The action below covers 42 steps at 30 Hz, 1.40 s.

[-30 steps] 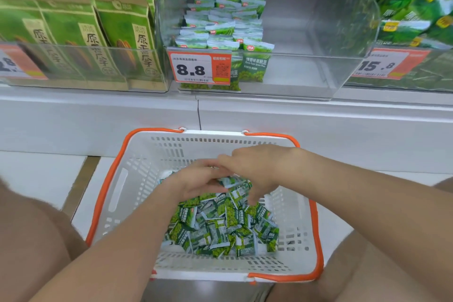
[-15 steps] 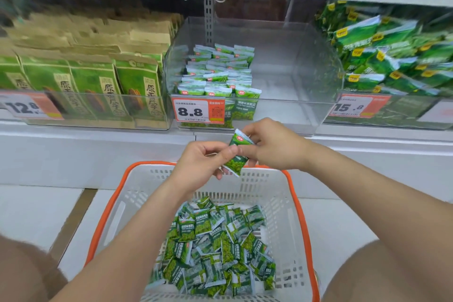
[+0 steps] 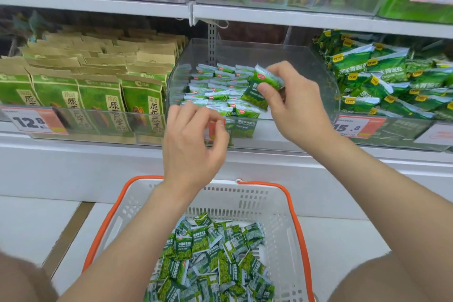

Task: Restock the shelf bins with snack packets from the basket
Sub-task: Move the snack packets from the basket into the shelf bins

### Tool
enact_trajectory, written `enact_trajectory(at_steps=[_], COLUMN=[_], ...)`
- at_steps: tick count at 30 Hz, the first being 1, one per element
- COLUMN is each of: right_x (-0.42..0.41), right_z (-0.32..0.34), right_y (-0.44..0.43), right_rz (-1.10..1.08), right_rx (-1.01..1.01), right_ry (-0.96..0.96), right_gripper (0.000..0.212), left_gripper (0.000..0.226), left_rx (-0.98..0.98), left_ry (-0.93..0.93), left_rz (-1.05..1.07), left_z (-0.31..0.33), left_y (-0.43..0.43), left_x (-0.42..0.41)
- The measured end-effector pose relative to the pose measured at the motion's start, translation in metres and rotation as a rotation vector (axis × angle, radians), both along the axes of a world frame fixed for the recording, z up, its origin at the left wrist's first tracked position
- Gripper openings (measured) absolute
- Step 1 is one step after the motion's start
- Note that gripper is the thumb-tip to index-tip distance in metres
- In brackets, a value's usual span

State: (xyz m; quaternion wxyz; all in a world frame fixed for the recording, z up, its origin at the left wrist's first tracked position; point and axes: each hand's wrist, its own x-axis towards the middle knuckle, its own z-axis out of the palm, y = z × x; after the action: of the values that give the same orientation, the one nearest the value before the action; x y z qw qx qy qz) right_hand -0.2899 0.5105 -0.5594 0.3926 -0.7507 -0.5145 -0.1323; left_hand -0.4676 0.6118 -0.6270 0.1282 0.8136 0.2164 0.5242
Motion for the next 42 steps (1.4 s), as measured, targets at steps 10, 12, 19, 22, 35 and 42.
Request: enact_trajectory(at_steps=[10, 12, 19, 22, 35, 42], right_x=[0.026, 0.024, 0.017, 0.012, 0.021, -0.017], right_z=[0.005, 0.007, 0.004, 0.004, 0.01, 0.015], right_y=[0.045, 0.05, 0.069, 0.069, 0.051, 0.023], right_rz=[-0.011, -0.039, -0.109, -0.107, -0.135, -0.051], right_rx=[-0.579, -0.623, -0.694, -0.573, -0.569, -0.308], right_ry=[0.585, 0.638, 0.667, 0.656, 0.627, -0.115], right_gripper=[0.041, 0.021, 0.037, 0.038, 0.054, 0.02], left_gripper=[0.041, 0.038, 0.024, 0.022, 0.039, 0.011], left_rx=[0.051, 0.074, 0.047, 0.04, -0.03, 0.214], left_ry=[0.559, 0.604, 0.663, 0.67, 0.68, 0.08], left_rz=[0.044, 0.068, 0.048, 0.054, -0.026, 0.036], left_z=[0.001, 0.003, 0.015, 0.015, 0.013, -0.001], left_y=[0.015, 0.018, 0.029, 0.031, 0.036, 0.015], left_x=[0.013, 0.016, 0.021, 0.023, 0.019, 0.0])
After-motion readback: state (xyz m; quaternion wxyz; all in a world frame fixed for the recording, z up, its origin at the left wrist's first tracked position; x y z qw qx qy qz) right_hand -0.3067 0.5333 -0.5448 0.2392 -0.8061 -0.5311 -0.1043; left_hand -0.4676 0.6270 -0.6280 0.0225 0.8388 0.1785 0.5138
